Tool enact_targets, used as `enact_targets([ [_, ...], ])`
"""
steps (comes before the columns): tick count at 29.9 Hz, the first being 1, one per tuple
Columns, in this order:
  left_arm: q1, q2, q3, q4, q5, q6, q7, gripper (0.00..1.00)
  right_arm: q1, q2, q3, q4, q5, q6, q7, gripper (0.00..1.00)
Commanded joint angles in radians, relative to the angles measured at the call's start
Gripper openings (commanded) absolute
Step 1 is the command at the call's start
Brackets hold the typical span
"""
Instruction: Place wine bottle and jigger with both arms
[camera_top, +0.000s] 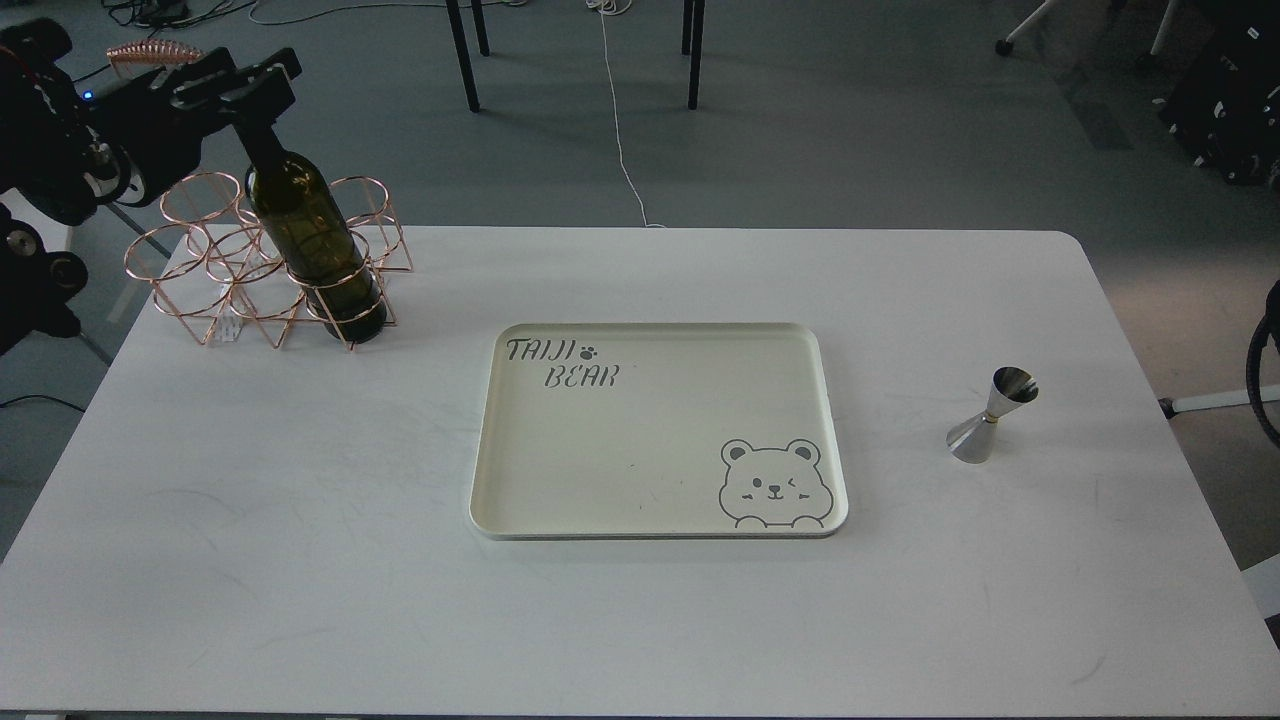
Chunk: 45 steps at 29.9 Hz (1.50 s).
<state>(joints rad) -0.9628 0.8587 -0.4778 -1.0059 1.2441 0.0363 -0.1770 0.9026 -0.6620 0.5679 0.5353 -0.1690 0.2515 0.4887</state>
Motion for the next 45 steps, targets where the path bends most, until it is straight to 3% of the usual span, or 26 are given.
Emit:
enact_targets([
  [1,-0.002,0.039,-0.004,0.013,-0.275,0.005,-0.006,0.98,-0.007,-0.002,0.0,-0.005,0.0,-0.008,0.0,0.99],
  [8,0.012,0.102,-0.001,0.044,-0.867,-0.013,-0.004,0.98,-0.039,-0.016,0.012,-0.006,0.038,-0.006,0.0,0.99],
  [13,0.032,0.115,-0.001,0.073,-1.236,-0.094,-0.021,0.98,-0.057,-0.019,0.015,-0.006,0.134,-0.003,0.0,0.99],
  [18,0.058,0.083,0.002,0.205,-1.466,-0.24,-0.088,0.98,-0.057,-0.022,0.018,-0.014,0.147,0.002,0.0,0.99],
  [23,0.122,0.011,-0.001,0.332,-1.626,-0.398,-0.093,0.98,-0.068,-0.018,0.02,-0.024,0.284,0.063,-0.05,0.99],
  [28,0.177,-0.075,-0.031,0.443,-1.782,-0.515,-0.093,0.98,-0.106,0.024,0.017,-0.069,0.322,0.144,-0.053,0.99],
  [35,0.295,-0.142,-0.203,0.438,-1.784,-0.525,-0.085,0.99,-0.145,0.05,0.02,-0.07,0.33,0.201,-0.058,0.99],
  [45,0.314,-0.178,-0.206,0.432,-1.781,-0.525,-0.091,0.99,-0.168,0.091,0.03,-0.081,0.335,0.207,-0.056,0.99],
])
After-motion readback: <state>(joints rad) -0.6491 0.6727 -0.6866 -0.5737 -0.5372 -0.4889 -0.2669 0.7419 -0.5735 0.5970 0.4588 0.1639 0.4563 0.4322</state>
